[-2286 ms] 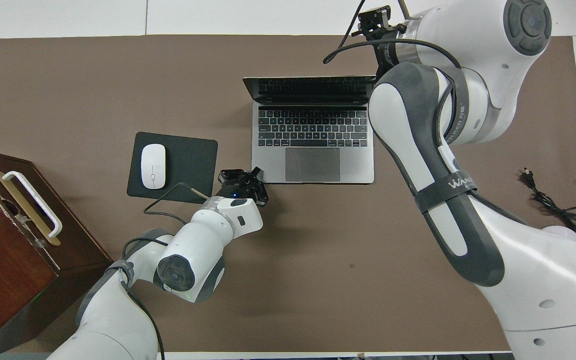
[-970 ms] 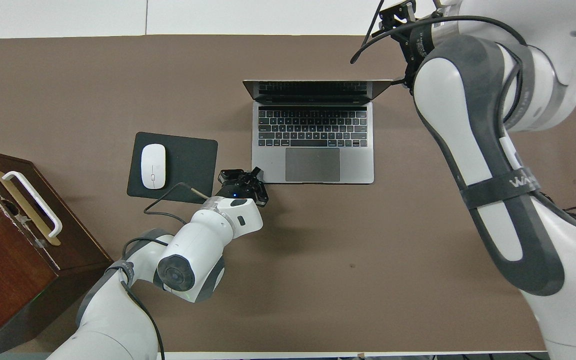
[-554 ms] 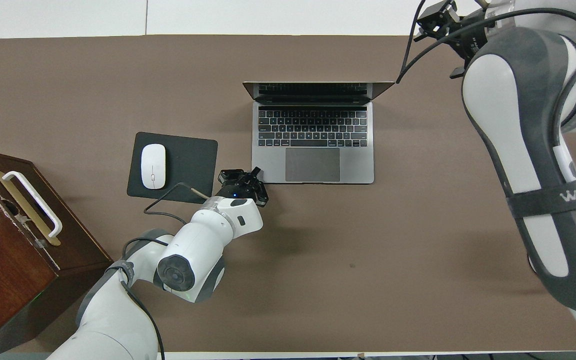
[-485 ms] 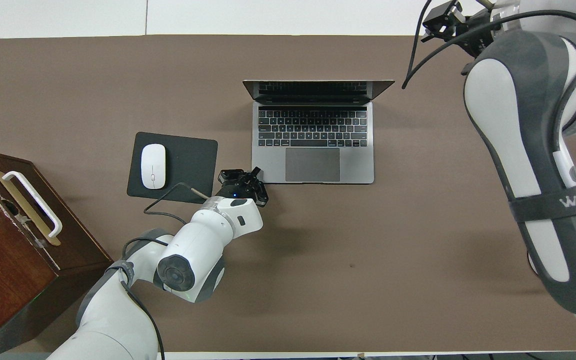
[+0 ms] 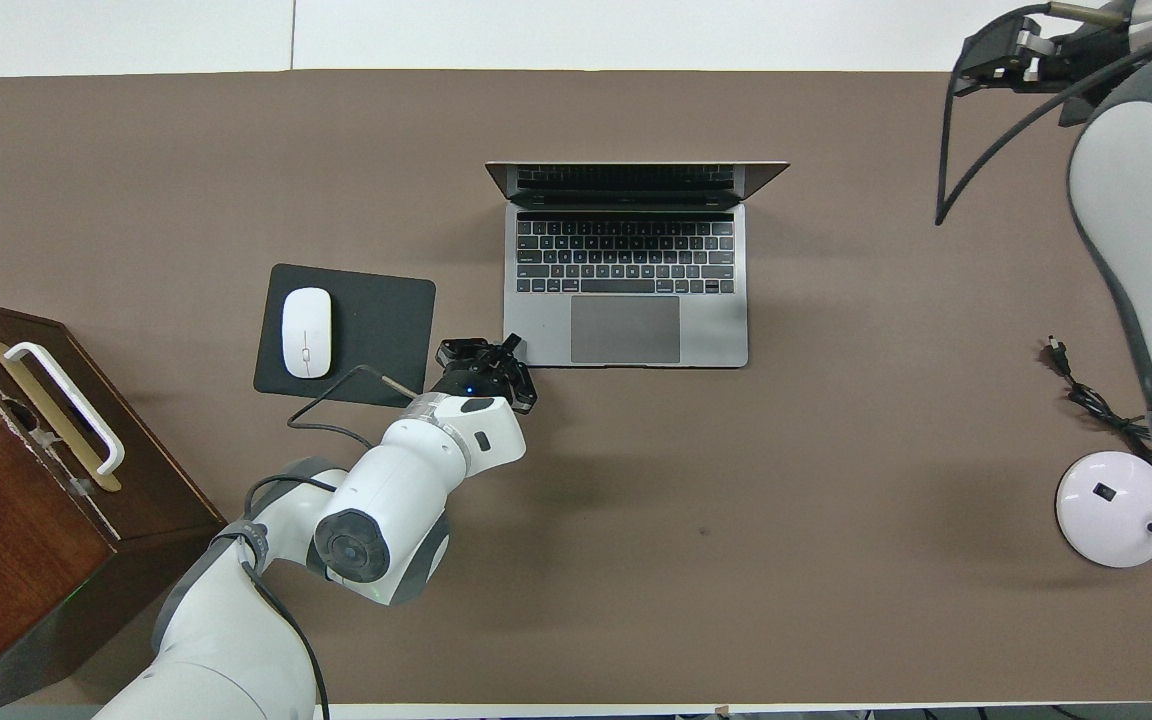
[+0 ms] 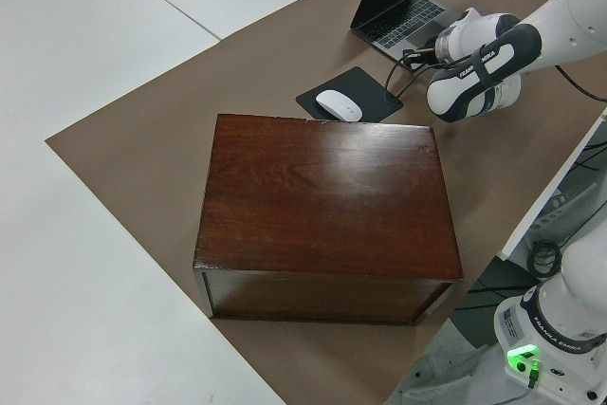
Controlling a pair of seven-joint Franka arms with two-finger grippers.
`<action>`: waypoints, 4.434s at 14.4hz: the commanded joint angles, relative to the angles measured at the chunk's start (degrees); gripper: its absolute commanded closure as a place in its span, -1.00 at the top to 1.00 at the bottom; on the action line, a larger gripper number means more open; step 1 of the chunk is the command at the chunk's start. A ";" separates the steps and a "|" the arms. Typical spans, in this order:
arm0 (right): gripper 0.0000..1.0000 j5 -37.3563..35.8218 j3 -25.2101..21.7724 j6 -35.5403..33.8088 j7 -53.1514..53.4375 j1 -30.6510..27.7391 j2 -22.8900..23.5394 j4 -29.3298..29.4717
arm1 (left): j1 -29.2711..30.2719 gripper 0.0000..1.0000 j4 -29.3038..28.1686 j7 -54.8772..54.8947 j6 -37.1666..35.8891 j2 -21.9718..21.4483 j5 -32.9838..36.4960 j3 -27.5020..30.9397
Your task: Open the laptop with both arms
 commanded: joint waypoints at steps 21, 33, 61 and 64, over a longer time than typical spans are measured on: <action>1.00 -7.97 29.39 -3.17 -5.90 -24.37 -19.54 -18.55 | 4.76 -1.00 12.28 -3.35 -44.52 -16.64 -0.70 0.97; 1.00 -8.78 25.27 -3.79 -11.86 -25.08 -22.18 -23.82 | 23.39 1.00 27.51 -3.35 -83.05 -22.53 0.17 1.41; 1.00 -8.42 20.52 -11.00 -9.40 -20.24 -22.09 -20.57 | 35.27 1.00 37.87 -3.09 -101.52 -22.80 6.42 -1.05; 1.00 -8.42 20.52 -10.56 -9.40 -20.24 -21.30 -20.66 | 35.00 1.00 43.30 -3.17 -105.19 -19.82 6.33 -1.05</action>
